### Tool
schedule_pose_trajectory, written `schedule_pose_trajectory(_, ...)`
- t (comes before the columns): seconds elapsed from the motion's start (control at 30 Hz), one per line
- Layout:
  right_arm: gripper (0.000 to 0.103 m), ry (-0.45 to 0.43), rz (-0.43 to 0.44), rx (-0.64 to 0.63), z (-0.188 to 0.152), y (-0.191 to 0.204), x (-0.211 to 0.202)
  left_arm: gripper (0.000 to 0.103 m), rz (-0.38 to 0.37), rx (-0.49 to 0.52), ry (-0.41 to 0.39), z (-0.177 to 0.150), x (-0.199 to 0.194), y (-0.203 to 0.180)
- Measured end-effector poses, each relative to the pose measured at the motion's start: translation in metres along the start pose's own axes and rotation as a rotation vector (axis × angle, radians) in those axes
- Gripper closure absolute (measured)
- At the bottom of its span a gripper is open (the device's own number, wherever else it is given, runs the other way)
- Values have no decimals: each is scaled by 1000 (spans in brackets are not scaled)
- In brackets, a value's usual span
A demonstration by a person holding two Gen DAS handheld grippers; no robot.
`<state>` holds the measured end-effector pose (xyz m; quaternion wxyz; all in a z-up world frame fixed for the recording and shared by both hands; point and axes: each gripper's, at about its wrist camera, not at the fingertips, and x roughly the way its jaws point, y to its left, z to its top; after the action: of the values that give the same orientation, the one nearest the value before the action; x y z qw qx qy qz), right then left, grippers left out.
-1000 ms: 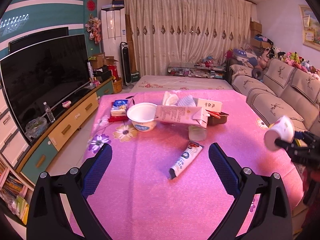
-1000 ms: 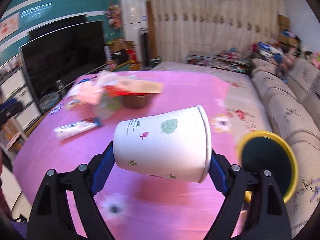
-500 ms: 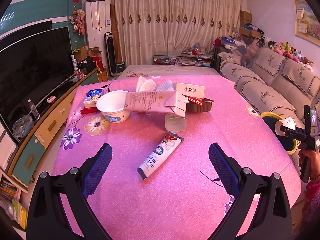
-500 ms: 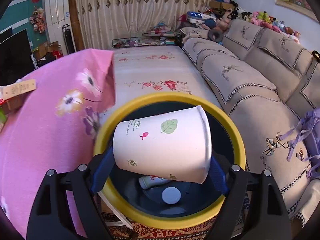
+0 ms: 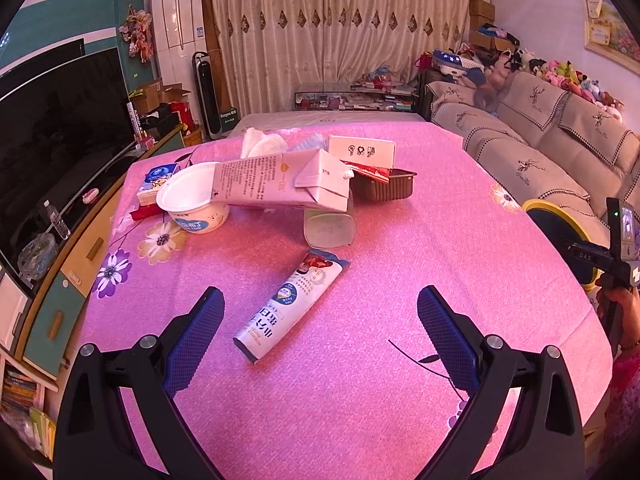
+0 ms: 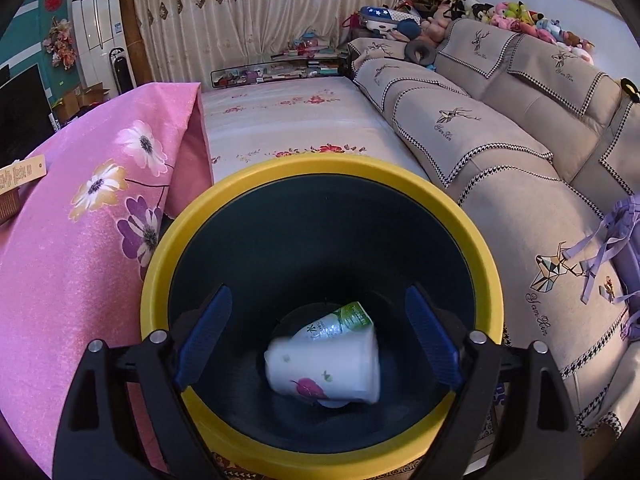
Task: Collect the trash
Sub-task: 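Carry the paper cup with the right gripper into the bin and release, then grasp the white toothpaste tube with the left gripper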
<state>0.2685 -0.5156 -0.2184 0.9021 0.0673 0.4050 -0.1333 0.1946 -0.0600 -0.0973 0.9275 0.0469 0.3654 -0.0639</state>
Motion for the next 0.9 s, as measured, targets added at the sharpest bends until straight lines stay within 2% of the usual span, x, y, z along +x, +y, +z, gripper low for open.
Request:
schedule_pose_trajectory(0.3,19,-10,21,-15,0,7,-13,7,-14,39,51,0,29,1)
schedule_pose_trajectory(0.5,19,-6,29,-24,0,11,-15,12,-11,63,108,5,55,9)
schedule_pose_trajectory(0.73,19,-3,37,-23,-2,13,-17,28,-55,54,182,8,81,26)
schedule_pose_trajectory(0.9,19,0,42,-29,-1,16,-16,40,-70,59,201,6,93,26)
